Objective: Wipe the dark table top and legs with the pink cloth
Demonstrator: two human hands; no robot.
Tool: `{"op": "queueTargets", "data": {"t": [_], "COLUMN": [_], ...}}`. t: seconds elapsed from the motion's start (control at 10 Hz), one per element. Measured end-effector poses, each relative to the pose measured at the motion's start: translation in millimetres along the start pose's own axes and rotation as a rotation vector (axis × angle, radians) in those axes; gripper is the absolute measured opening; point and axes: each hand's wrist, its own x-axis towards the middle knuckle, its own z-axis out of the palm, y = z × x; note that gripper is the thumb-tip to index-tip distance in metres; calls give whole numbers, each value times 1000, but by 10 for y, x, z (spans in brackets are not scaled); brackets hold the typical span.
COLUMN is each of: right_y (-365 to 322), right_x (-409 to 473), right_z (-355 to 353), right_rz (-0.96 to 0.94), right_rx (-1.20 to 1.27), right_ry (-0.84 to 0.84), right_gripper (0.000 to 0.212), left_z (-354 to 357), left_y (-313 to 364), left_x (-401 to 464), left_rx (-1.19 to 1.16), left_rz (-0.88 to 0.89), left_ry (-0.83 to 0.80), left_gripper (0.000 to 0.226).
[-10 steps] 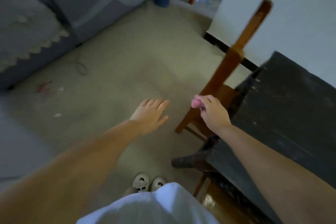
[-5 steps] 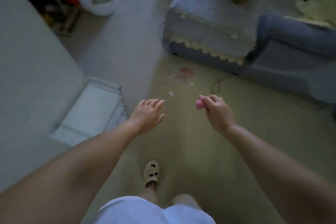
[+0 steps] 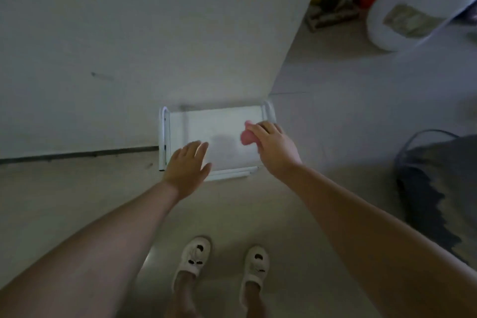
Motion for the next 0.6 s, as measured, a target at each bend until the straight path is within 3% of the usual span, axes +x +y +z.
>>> {"op": "queueTargets", "data": {"t": [0.2, 0.3, 0.4, 0.5, 0.6], "right_y": [267, 361, 447, 432, 254], "right_x": [596, 573, 458, 447, 548], "right_z": [807, 1205, 1455, 1414, 1077], "right_rz": [-165, -201, -211, -215, -212], "right_rx": [-44, -127, -211, -314, -408], "right_ry": [-61, -81, -63, -165, -376], "right_gripper": [42, 53, 52, 57, 67], "left_z": [754, 1070, 1181, 1065, 706], "left_y": [-151, -244, -246, -197, -260], "left_x": [218, 206, 200, 178, 193], "left_rx": [-33, 5, 34, 8, -52], "left_rz": [-186, -161, -165, -191, -181], "left_ry": [137, 294, 328, 221, -21], "left_gripper": [59, 59, 59, 63, 65]}}
